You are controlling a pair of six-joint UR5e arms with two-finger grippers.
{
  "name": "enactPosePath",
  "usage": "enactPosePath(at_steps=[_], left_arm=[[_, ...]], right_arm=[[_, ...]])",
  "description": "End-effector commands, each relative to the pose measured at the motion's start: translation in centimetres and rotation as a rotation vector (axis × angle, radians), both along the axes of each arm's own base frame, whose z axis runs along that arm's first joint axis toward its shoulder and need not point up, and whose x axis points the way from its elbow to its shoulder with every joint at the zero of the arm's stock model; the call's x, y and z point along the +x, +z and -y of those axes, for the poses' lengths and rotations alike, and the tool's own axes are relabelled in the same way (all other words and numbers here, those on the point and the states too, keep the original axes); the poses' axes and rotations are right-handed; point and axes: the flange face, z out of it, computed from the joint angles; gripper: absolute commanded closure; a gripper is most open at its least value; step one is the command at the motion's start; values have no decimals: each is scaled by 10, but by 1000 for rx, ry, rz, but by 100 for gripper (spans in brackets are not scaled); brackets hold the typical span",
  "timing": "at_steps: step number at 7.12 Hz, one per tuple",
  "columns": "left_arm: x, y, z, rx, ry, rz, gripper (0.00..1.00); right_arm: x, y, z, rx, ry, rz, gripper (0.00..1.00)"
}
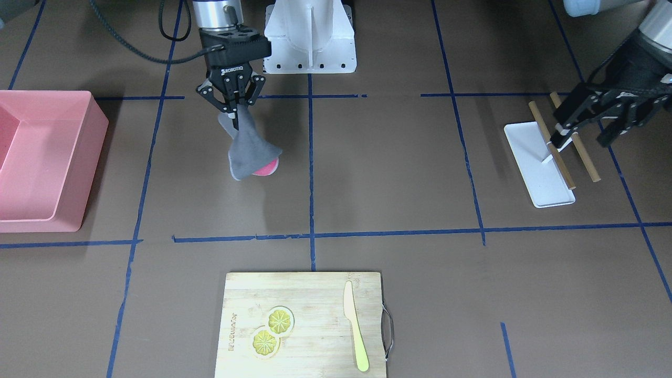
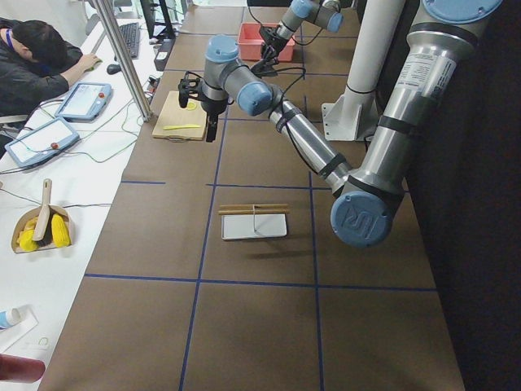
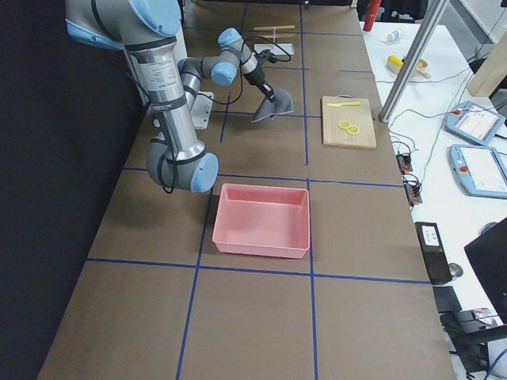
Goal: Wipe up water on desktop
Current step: 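Lower the grey cloth onto the table with the right gripper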
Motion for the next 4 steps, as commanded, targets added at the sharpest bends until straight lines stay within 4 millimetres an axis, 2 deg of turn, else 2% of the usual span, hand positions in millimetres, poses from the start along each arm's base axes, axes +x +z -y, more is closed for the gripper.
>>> enactPosePath(at_steps=[1,3,4], left_arm=[[-38,54,-14,41,116,117,0],[-72,89,-21,85,192,185,0],[-81,102,-26,96,215,201,0]], right_arm=[[22,26,26,-176,-69,-72,100],[40,58,53,-223,-127,-245,100],[23,88,65,-277,-161,-302,100]])
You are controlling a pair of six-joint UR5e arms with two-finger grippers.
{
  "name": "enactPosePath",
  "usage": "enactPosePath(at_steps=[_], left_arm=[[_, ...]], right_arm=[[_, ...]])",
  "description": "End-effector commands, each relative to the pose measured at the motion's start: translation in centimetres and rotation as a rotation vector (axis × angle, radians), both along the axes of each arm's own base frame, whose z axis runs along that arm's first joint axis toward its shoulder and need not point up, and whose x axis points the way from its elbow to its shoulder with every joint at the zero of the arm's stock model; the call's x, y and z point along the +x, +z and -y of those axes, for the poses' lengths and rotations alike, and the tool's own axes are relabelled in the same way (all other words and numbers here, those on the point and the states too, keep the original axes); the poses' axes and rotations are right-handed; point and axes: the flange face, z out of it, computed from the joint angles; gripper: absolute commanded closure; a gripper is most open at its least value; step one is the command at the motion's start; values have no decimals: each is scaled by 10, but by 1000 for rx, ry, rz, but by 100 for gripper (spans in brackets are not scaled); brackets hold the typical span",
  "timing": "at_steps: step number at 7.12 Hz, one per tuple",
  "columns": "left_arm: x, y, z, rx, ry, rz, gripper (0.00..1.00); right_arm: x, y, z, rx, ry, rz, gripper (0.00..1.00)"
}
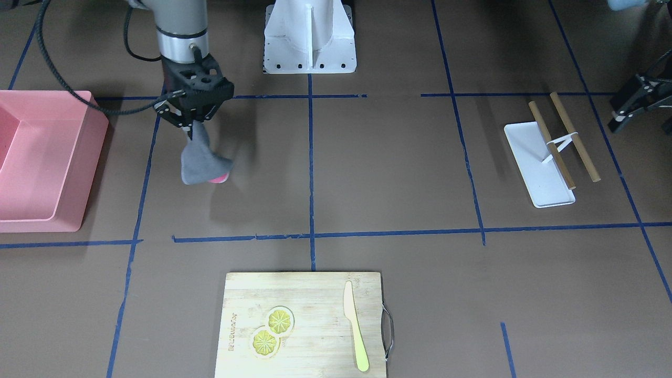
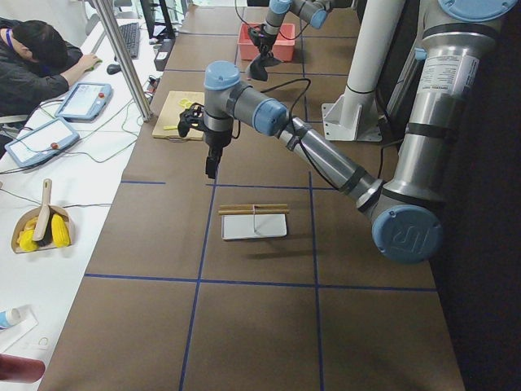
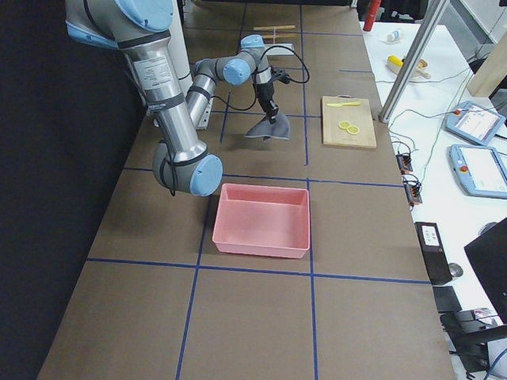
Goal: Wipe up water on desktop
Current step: 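Lower the grey cloth onto the table with the right gripper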
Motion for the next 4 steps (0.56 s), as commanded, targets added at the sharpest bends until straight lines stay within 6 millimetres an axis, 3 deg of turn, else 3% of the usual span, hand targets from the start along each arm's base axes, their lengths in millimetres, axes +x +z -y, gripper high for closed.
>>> enactPosePath(at_steps=[1,3,4], left_arm=[[-15,24,-7,15,45,31,0],[-18,23,-8,18,39,32,0],[-18,24,-8,17,40,31,0]], right_arm=[[-21,54,23,-116,-59,-104,100],[-47,105,32,-233,-105,-168,100],[-51,108,32,-265,-122,-157,100]])
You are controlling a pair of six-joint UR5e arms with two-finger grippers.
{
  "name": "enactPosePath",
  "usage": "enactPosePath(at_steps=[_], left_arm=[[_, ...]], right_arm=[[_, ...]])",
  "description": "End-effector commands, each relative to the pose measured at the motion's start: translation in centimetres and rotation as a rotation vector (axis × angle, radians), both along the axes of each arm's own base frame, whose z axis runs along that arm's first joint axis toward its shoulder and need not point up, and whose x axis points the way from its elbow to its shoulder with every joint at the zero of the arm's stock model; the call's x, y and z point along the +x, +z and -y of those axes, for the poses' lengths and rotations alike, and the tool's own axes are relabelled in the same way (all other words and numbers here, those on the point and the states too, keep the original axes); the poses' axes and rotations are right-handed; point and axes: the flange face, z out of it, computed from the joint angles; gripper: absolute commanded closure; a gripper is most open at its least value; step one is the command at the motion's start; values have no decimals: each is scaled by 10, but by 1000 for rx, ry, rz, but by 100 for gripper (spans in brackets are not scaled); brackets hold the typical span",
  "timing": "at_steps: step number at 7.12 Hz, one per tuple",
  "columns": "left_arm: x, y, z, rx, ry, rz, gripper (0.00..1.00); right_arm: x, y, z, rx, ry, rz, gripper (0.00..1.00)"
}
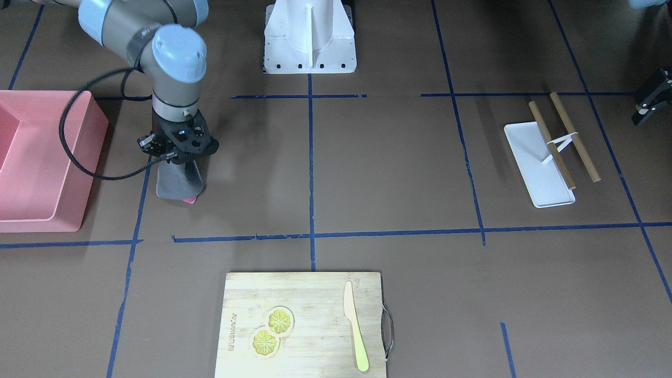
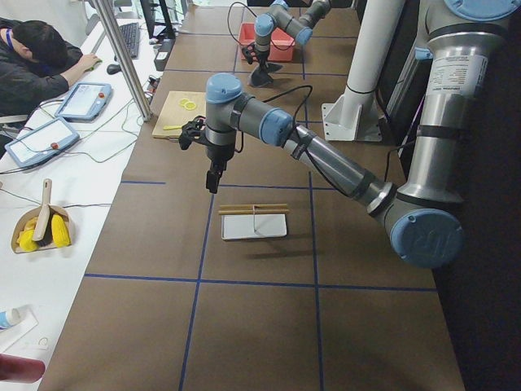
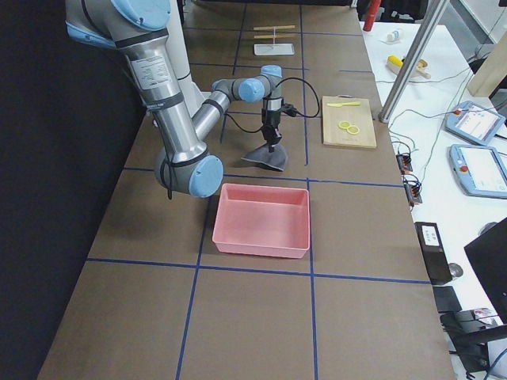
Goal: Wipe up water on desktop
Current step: 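Lower the grey cloth onto the table with the right gripper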
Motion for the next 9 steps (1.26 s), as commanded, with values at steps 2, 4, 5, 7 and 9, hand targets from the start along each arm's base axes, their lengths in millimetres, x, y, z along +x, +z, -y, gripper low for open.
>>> enactPosePath(at_steps=[2,4,5,7,9], left_arm=[[-1,-2,0,4,-4,-3,0],[0,-6,2,14,-3,-5,0],[-1,-4,1,14,-3,-2,0],[-11,47,-9,-76,0,25,0],[-51,136,-4,-77,137,66,0]], right_arm=[[-19,0,-11,-175,-70,118,99],[-27,-8,-15,-215,-101,225,98],[-32,-13,-16,-231,-114,285,97],[-48,-16,-19,-239,-76,351,96],[-61,-16,-18,-231,-34,420,96]])
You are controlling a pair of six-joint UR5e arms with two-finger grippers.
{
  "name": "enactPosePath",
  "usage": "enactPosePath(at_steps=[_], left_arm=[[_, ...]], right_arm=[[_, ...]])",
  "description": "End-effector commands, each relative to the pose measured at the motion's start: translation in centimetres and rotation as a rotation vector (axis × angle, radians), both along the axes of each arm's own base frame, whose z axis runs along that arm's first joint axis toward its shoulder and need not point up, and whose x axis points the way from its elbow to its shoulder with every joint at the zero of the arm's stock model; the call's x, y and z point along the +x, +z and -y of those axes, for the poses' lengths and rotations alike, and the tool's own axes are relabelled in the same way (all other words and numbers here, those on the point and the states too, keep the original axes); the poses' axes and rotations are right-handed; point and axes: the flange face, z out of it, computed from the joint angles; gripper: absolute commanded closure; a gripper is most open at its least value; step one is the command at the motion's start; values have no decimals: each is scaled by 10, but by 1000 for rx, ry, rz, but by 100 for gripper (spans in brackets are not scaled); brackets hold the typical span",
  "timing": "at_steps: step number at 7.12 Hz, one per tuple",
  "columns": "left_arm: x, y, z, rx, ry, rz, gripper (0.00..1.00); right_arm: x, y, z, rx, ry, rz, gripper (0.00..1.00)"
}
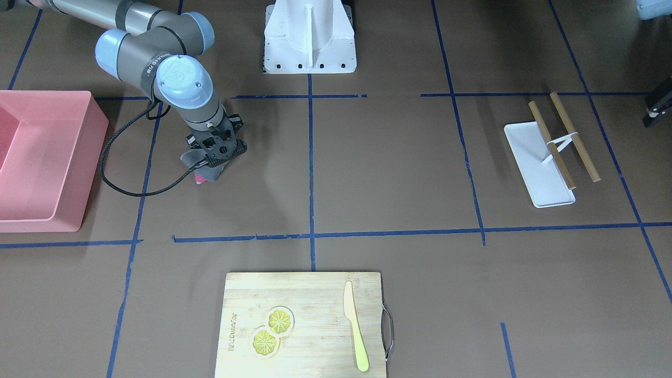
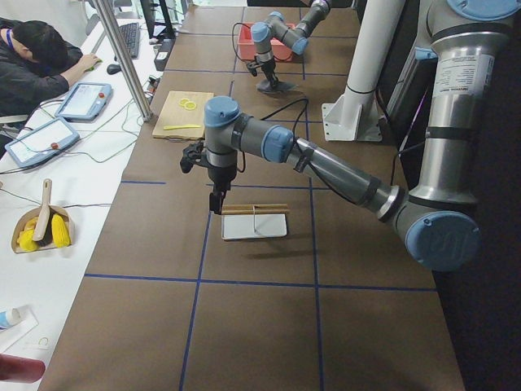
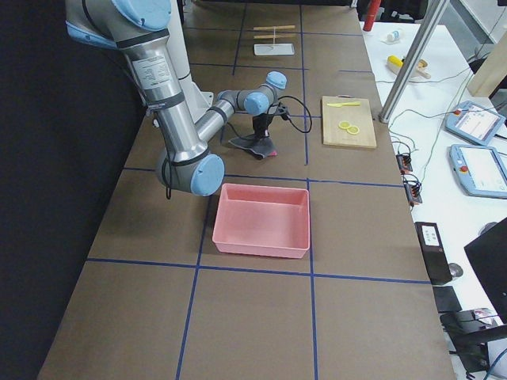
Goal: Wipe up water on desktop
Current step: 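Wipe the cloth across the table toward the center with the right gripper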
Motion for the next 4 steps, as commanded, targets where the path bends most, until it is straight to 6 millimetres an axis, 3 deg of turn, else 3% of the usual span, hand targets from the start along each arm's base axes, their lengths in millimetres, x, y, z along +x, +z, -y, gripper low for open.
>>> enactPosePath(at_steps=[1,3,4], left_arm=[[-40,83,2,-26,93,18,0],[-42,94,-3,-39,99,19,0],[-42,95,-3,-42,99,19,0]], right_arm=[[-11,-3,-3,-10,34,52,96],[-33,-32,-22,-16,23,89,95],[-34,-29,-21,-36,43,80,95]])
